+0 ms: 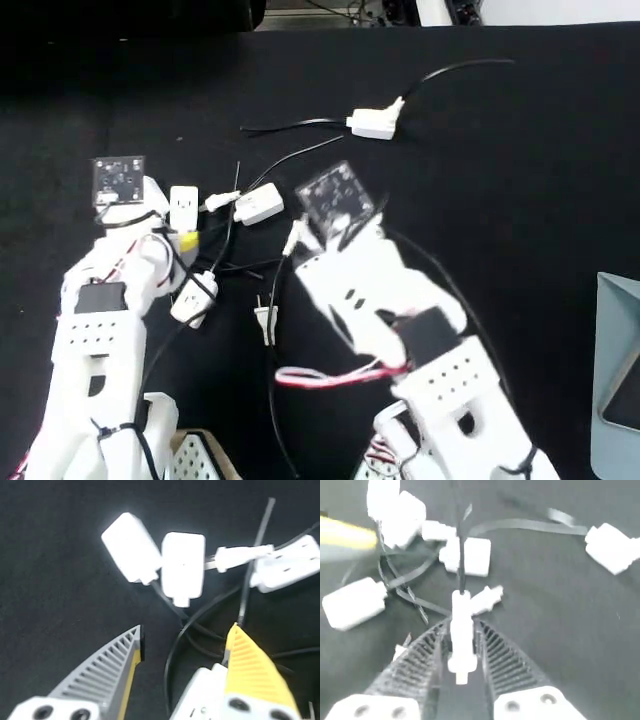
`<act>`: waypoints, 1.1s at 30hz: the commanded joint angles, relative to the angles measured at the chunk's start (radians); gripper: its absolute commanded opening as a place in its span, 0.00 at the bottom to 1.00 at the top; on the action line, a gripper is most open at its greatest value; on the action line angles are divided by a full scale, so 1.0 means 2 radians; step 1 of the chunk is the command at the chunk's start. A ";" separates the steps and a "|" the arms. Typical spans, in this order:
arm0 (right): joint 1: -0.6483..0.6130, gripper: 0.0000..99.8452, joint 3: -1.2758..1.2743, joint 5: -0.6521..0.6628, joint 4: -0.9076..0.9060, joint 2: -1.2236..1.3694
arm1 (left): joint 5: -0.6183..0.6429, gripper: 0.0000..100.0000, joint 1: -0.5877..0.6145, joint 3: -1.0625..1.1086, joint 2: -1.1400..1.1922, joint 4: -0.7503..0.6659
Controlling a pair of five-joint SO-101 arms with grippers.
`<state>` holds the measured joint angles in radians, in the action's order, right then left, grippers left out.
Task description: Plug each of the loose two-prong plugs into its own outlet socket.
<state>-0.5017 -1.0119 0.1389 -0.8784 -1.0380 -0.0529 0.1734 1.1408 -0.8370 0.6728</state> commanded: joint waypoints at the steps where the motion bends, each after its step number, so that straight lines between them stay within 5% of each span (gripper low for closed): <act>1: -0.048 0.01 -0.056 -0.008 0.114 -0.053 | 0.002 0.27 -0.030 -0.037 -0.008 0.004; 12: -0.111 0.01 -0.125 -0.008 0.194 -0.078 | 0.002 0.27 -0.070 -0.049 -0.026 0.005; 26: -0.111 0.01 -0.133 -0.057 0.190 -0.078 | -0.041 0.27 -0.194 -0.046 -0.249 0.114; 33: -0.117 0.01 -0.146 -0.058 0.190 -0.081 | -0.044 0.27 -0.197 -0.046 -0.302 0.120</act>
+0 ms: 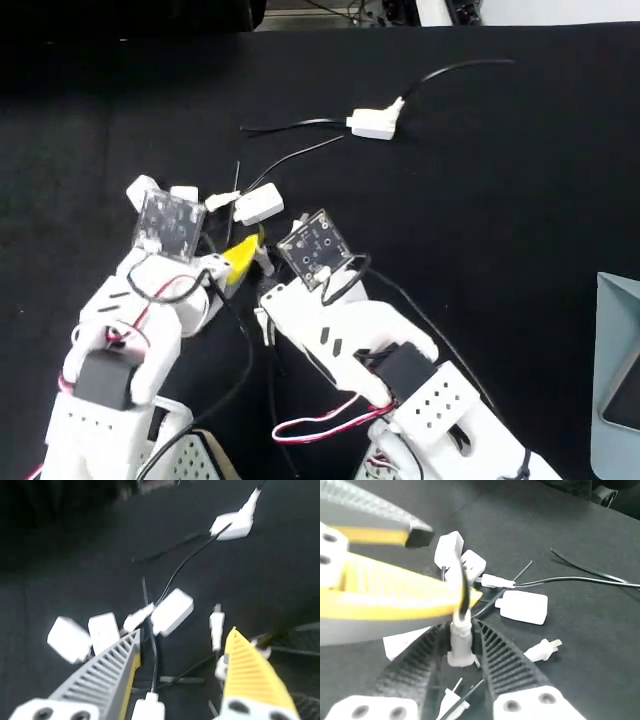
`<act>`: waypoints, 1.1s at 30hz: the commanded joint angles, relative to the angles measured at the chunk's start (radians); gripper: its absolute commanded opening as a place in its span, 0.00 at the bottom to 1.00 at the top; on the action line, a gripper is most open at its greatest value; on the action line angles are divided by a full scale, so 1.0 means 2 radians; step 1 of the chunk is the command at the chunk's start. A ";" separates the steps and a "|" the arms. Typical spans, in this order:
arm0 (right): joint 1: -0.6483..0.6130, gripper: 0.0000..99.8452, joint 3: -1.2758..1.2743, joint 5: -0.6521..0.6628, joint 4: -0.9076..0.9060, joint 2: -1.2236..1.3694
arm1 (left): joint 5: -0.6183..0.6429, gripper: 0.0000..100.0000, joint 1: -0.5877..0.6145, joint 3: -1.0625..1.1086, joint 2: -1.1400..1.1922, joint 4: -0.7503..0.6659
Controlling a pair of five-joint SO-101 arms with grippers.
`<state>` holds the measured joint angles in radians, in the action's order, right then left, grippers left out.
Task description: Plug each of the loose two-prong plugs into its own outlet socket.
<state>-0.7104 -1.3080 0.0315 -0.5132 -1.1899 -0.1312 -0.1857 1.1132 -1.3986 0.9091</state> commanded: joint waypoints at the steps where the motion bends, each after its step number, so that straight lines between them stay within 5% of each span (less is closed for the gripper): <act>1: -0.021 0.01 0.000 -0.004 0.008 -0.005 | -0.003 0.27 -0.017 -0.032 -0.021 0.002; 12: -0.028 0.01 0.001 -0.007 -0.005 -0.005 | -0.005 0.27 -0.015 -0.013 -0.025 0.003; 20: 0.058 0.01 -0.001 -0.015 -0.005 -0.001 | -0.007 0.27 0.128 -0.022 -0.005 0.015; 33: 0.089 0.01 -0.023 -0.046 0.003 -0.001 | -0.107 0.35 0.177 -0.091 0.295 0.049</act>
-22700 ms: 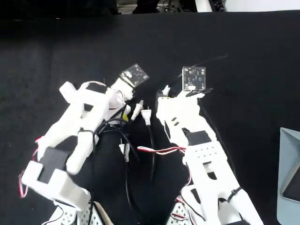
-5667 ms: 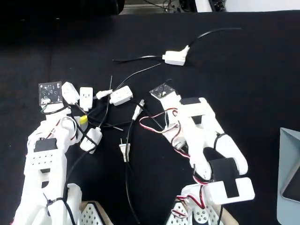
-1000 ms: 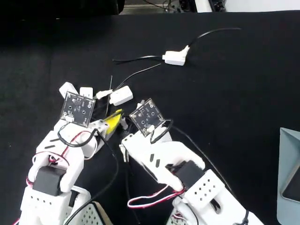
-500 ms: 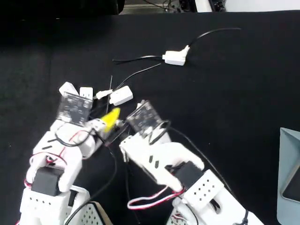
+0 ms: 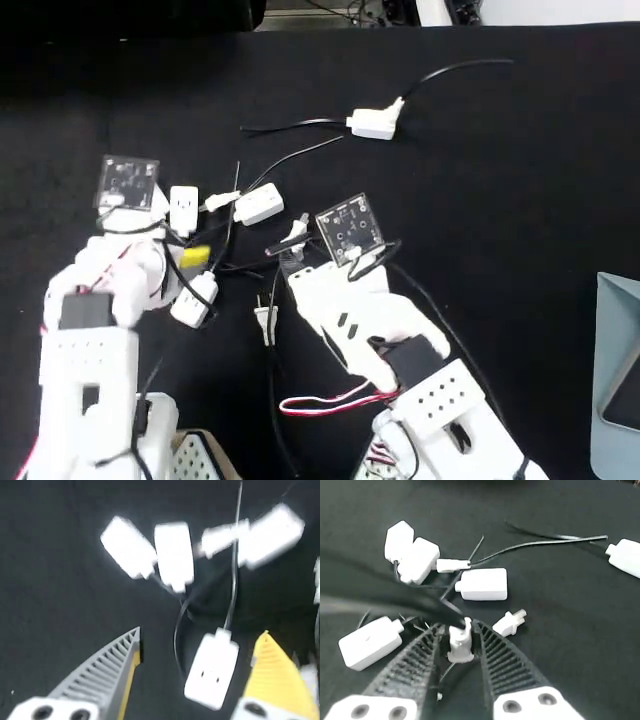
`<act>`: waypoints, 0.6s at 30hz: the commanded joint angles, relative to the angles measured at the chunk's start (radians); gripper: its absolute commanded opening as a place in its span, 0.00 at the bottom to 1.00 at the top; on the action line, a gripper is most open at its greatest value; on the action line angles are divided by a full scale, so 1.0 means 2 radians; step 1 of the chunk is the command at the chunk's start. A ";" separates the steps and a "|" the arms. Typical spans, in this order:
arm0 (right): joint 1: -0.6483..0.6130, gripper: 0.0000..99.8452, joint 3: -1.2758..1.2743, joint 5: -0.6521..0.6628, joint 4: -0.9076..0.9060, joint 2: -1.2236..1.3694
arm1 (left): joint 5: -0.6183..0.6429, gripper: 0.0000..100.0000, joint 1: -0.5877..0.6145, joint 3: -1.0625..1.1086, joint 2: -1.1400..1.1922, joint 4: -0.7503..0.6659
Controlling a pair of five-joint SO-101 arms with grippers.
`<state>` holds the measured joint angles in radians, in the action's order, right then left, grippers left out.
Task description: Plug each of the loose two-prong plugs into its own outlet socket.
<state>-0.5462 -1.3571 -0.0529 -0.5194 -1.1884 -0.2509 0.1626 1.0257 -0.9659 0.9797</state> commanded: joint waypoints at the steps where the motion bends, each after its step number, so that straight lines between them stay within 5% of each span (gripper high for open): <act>1: 0.007 0.01 -0.001 -0.004 0.010 -0.002 | -0.056 0.35 0.003 -0.049 0.095 0.015; 12: 0.007 0.01 -0.010 -0.004 0.021 -0.002 | -0.111 0.35 0.000 -0.056 0.203 0.018; 18: 0.007 0.01 -0.010 -0.004 0.021 -0.002 | -0.110 0.35 -0.062 -0.053 0.183 0.058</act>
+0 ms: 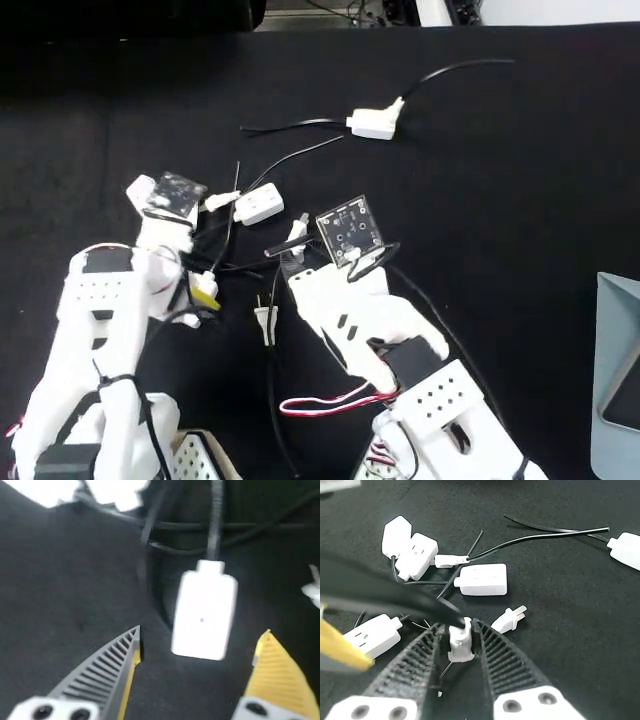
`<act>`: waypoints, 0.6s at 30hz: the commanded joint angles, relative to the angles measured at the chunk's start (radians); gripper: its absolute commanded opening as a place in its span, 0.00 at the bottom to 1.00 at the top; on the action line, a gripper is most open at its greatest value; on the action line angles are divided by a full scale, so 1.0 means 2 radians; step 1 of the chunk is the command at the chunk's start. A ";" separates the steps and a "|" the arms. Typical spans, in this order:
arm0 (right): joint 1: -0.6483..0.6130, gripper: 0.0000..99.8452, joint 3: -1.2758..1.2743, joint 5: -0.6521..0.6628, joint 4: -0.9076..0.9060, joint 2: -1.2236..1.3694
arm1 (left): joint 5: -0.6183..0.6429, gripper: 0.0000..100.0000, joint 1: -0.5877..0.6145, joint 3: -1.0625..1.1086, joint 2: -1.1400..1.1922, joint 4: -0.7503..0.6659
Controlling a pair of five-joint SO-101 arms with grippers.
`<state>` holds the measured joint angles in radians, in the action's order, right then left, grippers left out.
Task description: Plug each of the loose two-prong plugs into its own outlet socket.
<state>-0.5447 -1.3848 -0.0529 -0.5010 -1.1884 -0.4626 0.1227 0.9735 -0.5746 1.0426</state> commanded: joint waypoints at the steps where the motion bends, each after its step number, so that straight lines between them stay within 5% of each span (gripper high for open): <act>1: 0.006 0.01 0.004 -0.004 0.010 -0.002 | 0.000 0.34 -0.049 -0.027 -0.009 0.028; 11: 0.006 0.01 0.003 -0.004 0.009 -0.002 | 0.002 0.31 -0.028 -0.032 0.140 -0.056; 18: 0.006 0.01 0.003 -0.004 0.009 -0.002 | 0.002 0.31 0.037 -0.099 0.196 -0.044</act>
<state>-0.5447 -1.3848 -0.0529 -0.5010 -1.1884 -0.4626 0.1151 0.8753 -0.2018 0.9567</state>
